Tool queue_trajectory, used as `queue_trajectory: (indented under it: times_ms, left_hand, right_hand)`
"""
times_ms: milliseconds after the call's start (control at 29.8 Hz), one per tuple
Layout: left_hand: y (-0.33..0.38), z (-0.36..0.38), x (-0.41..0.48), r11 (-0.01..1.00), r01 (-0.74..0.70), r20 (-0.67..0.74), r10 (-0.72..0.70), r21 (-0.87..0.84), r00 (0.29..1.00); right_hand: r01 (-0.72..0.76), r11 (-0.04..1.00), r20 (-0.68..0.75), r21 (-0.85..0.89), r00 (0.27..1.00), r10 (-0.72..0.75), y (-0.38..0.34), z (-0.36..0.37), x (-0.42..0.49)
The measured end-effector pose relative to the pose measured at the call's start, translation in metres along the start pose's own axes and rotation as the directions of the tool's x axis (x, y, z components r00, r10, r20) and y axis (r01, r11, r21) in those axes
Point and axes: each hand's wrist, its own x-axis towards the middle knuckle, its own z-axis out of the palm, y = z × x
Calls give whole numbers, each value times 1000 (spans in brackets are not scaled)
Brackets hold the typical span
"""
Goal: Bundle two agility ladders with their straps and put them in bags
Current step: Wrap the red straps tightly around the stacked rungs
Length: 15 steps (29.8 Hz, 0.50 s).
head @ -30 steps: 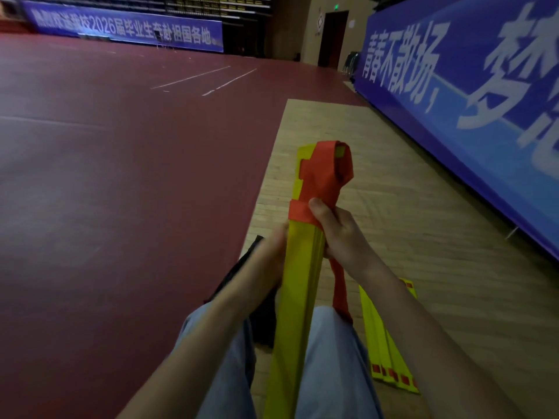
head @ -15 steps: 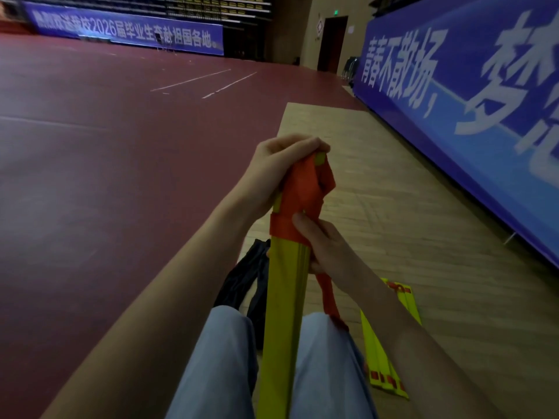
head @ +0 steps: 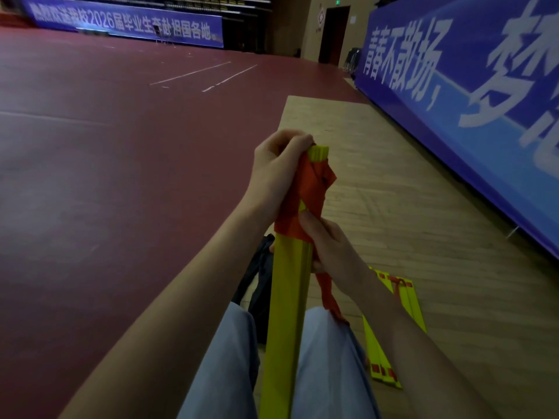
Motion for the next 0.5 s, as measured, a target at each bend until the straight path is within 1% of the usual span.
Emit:
queue_trajectory:
  times_ms: [67, 101, 134, 235, 302, 370, 403, 504]
  left_hand:
    - [1, 1, -1, 991, -17, 122, 0, 135, 993]
    - [-1, 0, -3, 982, -11, 156, -19, 186, 988]
    - [-3, -2, -7, 980, 13, 163, -45, 196, 986]
    - [-32, -12, -49, 989, 102, 69, -110, 102, 992]
    - [-64, -19, -94, 977, 208, 9, -208, 54, 978]
    - [-85, -14, -129, 945, 296, 30, -303, 141, 953]
    - [-94, -11, -141, 922, 333, 12, -342, 195, 940]
    - [-103, -6, -139, 904, 352, -35, -355, 241, 934]
  right_hand:
    - [15, 999, -37, -33, 999, -17, 2, -2, 1]
    - [28, 998, -57, -53, 998, -31, 2, -3, 1]
    - [40, 996, -72, -74, 996, -45, 1, -4, 2]
    - [62, 988, -84, -140, 994, -74, 0, -7, 2]
    - [65, 984, -108, -163, 991, -83, 0, -8, 4]
    - [79, 979, -140, -190, 984, -106, 0, -9, 9]
    - [79, 975, -148, -209, 983, -112, 1, -7, 9]
    - [87, 948, -164, -306, 976, -143, 7, -10, 14]
